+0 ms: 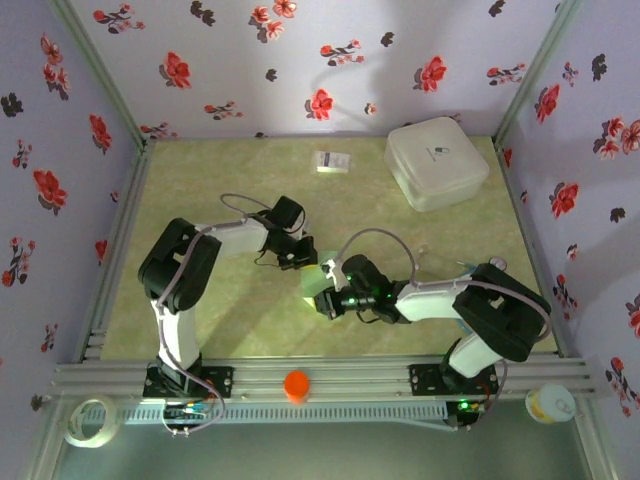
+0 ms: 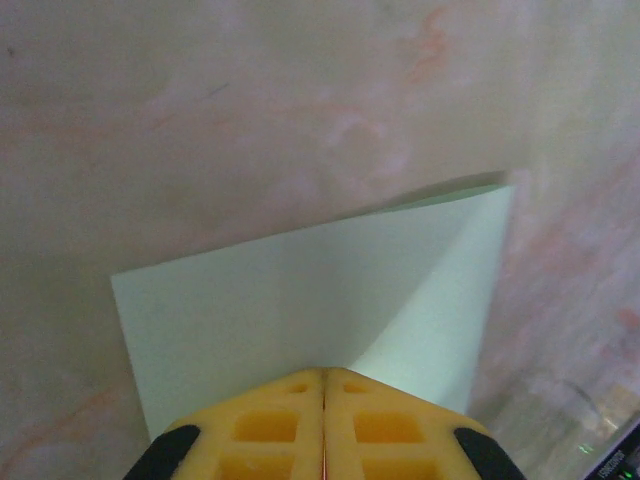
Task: Fold a paper plane with a square sheet of paper (pick it up from the middle)
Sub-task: Third fold the triangle at the center of the table.
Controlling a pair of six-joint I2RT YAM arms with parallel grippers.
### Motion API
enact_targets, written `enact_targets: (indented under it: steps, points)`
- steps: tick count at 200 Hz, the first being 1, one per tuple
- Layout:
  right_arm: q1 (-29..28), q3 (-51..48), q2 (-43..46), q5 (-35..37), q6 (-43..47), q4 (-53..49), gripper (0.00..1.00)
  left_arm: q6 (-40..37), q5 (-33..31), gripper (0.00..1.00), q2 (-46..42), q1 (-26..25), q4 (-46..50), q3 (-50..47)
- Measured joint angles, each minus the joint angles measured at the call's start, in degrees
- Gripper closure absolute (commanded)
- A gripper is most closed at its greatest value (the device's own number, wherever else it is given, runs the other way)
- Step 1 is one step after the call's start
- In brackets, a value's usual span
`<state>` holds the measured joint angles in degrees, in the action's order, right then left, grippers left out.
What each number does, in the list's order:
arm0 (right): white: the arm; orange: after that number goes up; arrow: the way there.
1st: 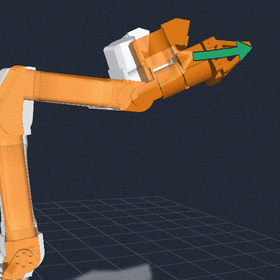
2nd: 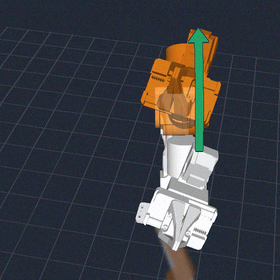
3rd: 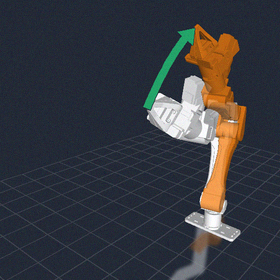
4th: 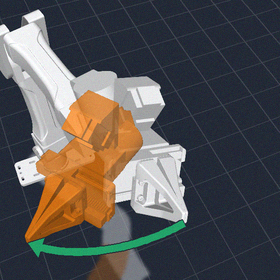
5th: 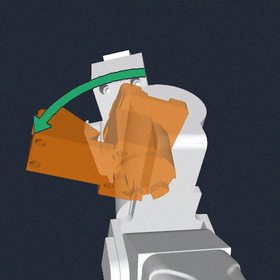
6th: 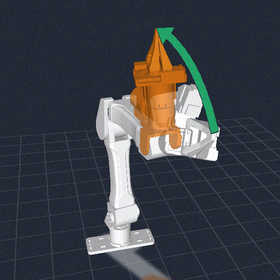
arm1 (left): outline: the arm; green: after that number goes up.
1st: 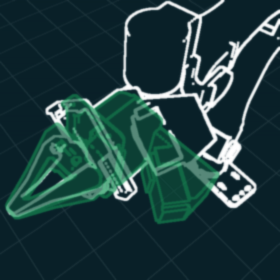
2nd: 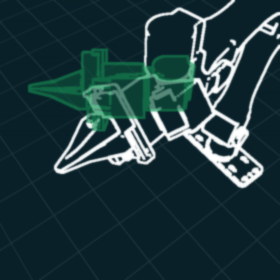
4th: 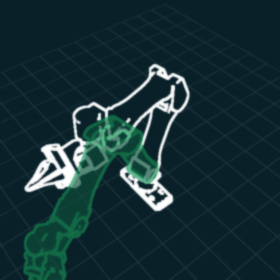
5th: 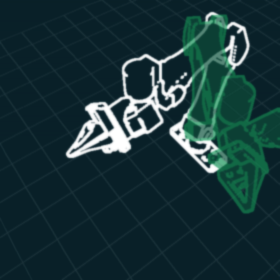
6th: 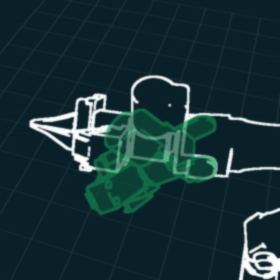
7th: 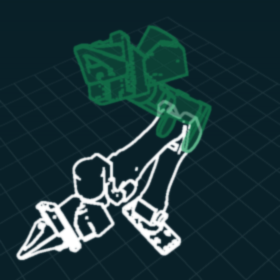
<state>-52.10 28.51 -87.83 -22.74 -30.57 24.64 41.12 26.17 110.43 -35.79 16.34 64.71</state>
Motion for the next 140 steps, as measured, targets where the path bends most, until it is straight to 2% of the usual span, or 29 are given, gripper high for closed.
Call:
enact_targets:
  steps: [27,103,140]
  points:
    - [0.42,0.26,0.02,0.72,0.00,-0.48,1.00,-0.20,0.50,0.93,0.13,0.00,-0.22,0.02]
    - [2.23,3.08,0.61,10.86,0.00,-9.94,1.00,-0.44,0.52,0.93,0.13,0.00,-0.22,0.02]
    - [2.23,3.96,0.59,12.98,-0.13,-12.22,1.00,-0.44,0.52,0.94,0.13,0.00,-0.22,0.02]
